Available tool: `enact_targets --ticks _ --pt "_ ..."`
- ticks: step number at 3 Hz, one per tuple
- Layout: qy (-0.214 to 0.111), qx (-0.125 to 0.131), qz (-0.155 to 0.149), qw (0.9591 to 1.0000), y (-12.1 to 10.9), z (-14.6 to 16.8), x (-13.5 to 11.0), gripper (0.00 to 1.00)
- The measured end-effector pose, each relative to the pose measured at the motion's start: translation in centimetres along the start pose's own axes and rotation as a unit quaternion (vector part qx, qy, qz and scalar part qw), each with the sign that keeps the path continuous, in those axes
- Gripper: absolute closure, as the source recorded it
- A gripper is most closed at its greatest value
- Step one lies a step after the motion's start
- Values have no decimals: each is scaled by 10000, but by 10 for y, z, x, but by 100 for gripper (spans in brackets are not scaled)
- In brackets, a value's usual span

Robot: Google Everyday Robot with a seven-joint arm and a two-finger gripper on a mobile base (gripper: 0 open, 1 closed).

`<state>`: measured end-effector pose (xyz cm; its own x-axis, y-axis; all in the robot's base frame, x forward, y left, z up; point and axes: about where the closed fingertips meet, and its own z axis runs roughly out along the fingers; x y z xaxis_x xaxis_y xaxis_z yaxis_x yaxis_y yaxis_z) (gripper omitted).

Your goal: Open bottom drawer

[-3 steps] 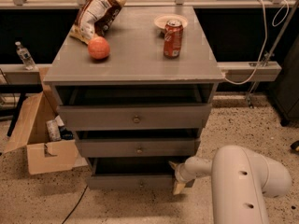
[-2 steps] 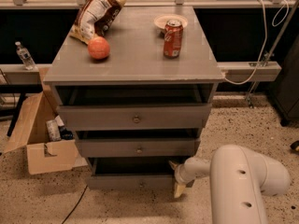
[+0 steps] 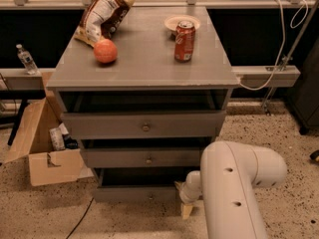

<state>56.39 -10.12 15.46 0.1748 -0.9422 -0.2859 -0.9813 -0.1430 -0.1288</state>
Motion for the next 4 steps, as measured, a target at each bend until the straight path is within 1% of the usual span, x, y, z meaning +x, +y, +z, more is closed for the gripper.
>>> enact_targets --ticks 1,2,3,4 --pt "81 -115 51 9999 12 -4 -4 26" --pt "66 -114 83 9999 23 -11 -6 48" --pt "-3 -12 100 9999 37 -21 -8 72" --pt "-155 136 139 9997 52 -28 -8 95"
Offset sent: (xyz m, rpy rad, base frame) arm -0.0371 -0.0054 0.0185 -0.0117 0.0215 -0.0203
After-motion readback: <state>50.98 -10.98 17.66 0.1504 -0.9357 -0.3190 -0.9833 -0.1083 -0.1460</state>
